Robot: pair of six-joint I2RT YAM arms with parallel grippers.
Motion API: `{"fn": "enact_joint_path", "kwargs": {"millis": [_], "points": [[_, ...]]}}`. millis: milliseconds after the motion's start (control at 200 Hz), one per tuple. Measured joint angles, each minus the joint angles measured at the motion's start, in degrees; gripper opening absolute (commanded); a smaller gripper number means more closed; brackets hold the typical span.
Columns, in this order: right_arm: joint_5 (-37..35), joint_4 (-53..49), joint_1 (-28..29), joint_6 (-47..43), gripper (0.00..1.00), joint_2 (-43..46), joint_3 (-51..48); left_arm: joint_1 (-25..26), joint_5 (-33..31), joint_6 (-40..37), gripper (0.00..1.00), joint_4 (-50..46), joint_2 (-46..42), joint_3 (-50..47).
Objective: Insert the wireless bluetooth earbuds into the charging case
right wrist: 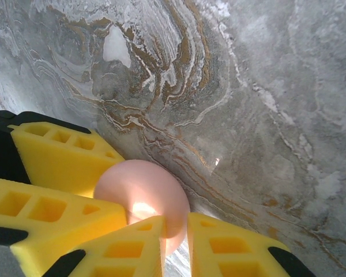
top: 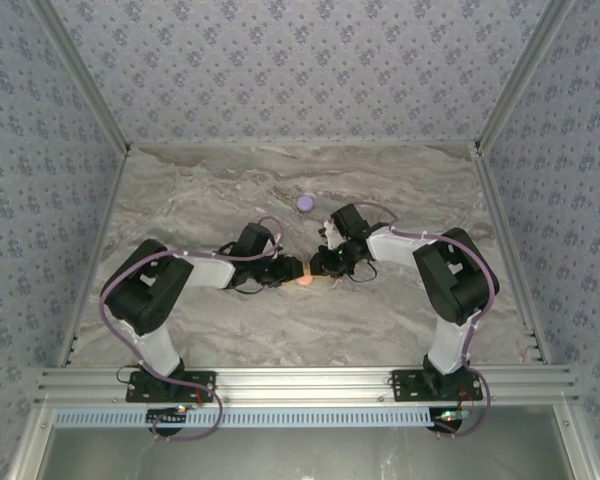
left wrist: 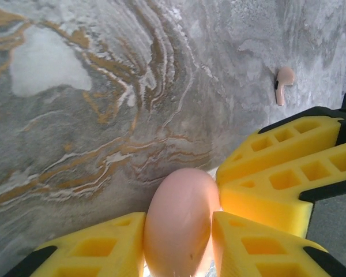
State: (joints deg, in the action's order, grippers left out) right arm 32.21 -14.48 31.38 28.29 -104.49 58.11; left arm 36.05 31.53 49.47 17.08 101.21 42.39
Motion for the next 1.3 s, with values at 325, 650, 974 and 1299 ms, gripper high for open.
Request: {"fn": "enact_joint_path", "kwargs": {"millis": [325,650,974,1299], "points": [[-0.02,-0.09,-0.09,0.48,0.20,-0.20,-0.02,0.07,0.96,2.08,0.22,2.80,0.98,-0.02],[-1.14,-0.07,-1.18,0.87,0.36,2.93,-2.27,0.04,-1.11,0.68,0.16,-0.28,-1.20,-0.24],[1.60,2.73,-6.99,-2.32,0.42,16.72,-4.61,-1.44,-2.86,-3.78,0.16,-2.75,-13.53,-1.09],[14.38,6.16,-10.43,-8.50,0.48,22.88,-2.01,-3.45,1.73,-10.36,0.15,-0.39,-20.50,3.98]]}}
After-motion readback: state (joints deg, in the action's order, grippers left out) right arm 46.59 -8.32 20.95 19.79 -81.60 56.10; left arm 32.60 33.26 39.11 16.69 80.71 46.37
